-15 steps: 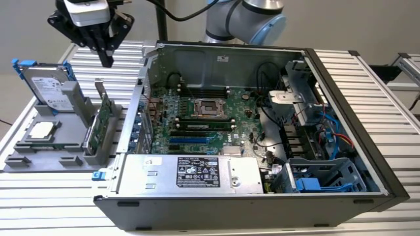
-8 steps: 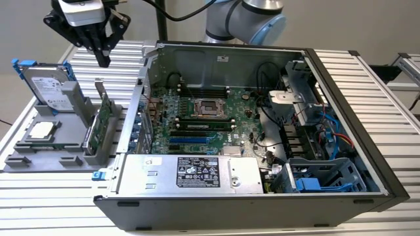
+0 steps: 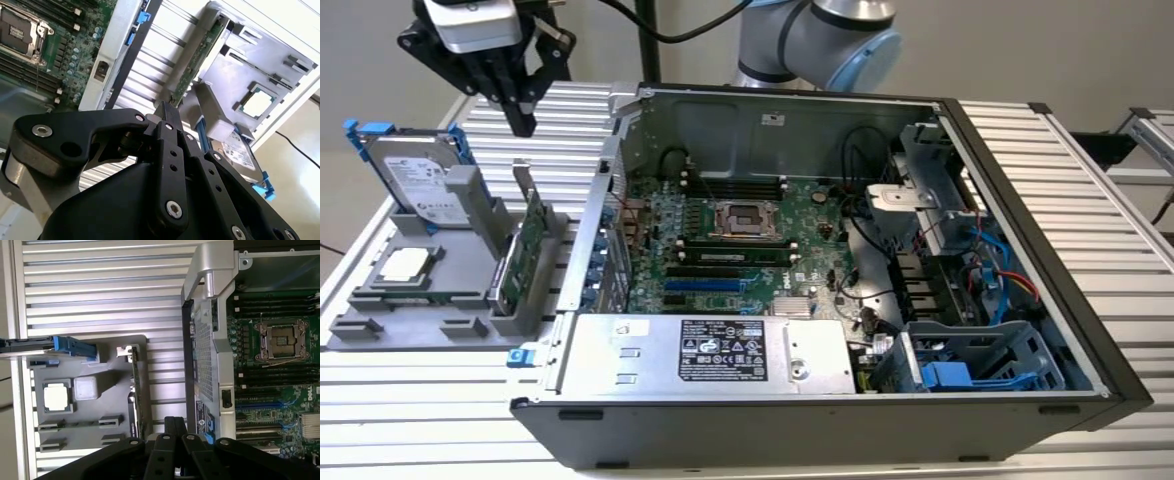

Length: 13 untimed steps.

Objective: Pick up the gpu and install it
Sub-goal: 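Reach for the gpu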

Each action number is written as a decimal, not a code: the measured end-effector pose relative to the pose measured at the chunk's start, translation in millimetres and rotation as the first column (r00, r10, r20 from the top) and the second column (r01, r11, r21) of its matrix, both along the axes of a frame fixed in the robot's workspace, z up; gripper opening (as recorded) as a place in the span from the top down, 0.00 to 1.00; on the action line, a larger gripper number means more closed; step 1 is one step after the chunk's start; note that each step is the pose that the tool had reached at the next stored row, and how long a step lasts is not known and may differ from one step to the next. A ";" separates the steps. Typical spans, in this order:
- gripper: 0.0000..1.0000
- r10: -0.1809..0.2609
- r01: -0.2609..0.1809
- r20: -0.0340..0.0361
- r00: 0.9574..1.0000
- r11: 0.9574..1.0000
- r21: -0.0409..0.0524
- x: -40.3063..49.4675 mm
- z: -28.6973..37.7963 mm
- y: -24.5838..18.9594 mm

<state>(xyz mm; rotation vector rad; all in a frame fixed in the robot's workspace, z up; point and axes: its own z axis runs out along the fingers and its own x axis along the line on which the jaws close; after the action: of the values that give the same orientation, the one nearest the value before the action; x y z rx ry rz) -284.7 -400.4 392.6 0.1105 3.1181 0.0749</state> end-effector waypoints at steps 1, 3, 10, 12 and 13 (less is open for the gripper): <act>1.00 0.000 0.000 0.000 1.000 1.000 0.000 -0.9 0.0 0.0; 1.00 0.000 0.000 0.000 1.000 1.000 0.000 -2.9 0.0 0.0; 1.00 0.000 0.000 0.000 1.000 1.000 0.000 -9.6 0.0 -0.1; 1.00 0.000 0.000 0.000 1.000 1.000 0.000 -11.4 0.0 -0.1; 1.00 0.000 0.000 0.000 1.000 1.000 0.000 -12.3 0.0 -0.1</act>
<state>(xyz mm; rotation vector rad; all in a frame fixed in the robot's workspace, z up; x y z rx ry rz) -297.0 -400.5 392.6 0.1104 3.1181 0.0750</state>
